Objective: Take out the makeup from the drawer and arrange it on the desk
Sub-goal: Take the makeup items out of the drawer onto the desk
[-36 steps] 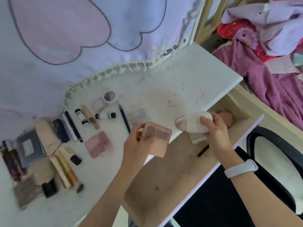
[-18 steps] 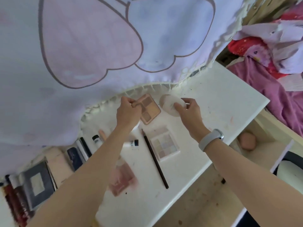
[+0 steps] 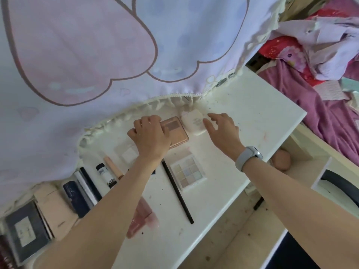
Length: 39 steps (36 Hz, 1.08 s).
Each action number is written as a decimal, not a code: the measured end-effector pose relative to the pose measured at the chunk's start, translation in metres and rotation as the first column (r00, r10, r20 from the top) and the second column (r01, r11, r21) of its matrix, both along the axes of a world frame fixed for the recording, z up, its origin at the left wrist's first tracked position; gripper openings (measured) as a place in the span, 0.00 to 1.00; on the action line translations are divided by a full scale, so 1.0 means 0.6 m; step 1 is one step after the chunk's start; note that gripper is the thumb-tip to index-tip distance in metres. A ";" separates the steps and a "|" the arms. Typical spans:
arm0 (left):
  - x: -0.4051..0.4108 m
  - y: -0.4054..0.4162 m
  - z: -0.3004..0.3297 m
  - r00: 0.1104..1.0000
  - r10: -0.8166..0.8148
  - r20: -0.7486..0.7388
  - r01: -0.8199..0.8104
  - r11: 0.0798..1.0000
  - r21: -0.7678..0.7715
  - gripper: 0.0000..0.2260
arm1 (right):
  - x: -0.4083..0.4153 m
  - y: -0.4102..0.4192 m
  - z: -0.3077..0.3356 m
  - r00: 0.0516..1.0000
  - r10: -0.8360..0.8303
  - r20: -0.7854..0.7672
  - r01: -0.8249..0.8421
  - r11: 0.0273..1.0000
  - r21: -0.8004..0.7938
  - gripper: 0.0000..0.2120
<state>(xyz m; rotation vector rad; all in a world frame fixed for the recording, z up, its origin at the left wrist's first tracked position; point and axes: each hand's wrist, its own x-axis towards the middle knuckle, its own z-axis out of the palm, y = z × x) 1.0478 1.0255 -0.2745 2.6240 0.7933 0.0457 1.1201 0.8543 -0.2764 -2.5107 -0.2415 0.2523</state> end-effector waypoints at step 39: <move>-0.142 -0.450 -0.247 0.722 -0.619 -0.310 0.638 0.769 -0.050 0.27 | -0.058 -0.369 -0.207 0.984 0.000 -0.178 -0.074 0.908 -0.412 0.28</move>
